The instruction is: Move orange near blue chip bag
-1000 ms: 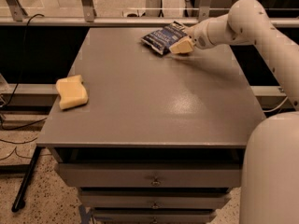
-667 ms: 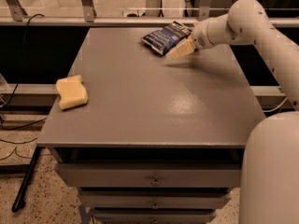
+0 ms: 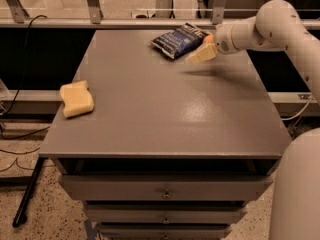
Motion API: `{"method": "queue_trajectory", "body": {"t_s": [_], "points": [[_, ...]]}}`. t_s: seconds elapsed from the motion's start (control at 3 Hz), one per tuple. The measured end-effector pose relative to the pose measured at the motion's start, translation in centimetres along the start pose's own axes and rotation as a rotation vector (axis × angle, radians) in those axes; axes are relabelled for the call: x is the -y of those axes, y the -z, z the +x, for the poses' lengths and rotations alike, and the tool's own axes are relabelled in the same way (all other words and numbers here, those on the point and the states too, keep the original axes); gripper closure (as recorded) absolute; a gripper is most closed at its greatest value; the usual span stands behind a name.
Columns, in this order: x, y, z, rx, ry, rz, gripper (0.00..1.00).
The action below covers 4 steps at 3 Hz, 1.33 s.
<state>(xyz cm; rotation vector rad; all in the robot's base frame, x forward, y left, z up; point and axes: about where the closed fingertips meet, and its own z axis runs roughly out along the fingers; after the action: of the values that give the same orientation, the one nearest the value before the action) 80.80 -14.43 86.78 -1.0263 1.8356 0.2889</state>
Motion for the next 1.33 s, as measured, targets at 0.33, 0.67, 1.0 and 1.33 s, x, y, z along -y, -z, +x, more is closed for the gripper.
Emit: {"method": "queue_trajectory", "body": {"t_s": [0.33, 0.67, 1.0, 1.33], "points": [[-0.1, 2.7, 0.4, 0.016, -0.005, 0.017, 0.00], [-0.3, 6.7, 1.1, 0.047, -0.002, 0.028, 0.00], [-0.1, 11.8, 2.1, 0.094, 0.021, 0.040, 0.00], [0.4, 18.3, 4.3, 0.120, 0.059, 0.083, 0.00]]}}
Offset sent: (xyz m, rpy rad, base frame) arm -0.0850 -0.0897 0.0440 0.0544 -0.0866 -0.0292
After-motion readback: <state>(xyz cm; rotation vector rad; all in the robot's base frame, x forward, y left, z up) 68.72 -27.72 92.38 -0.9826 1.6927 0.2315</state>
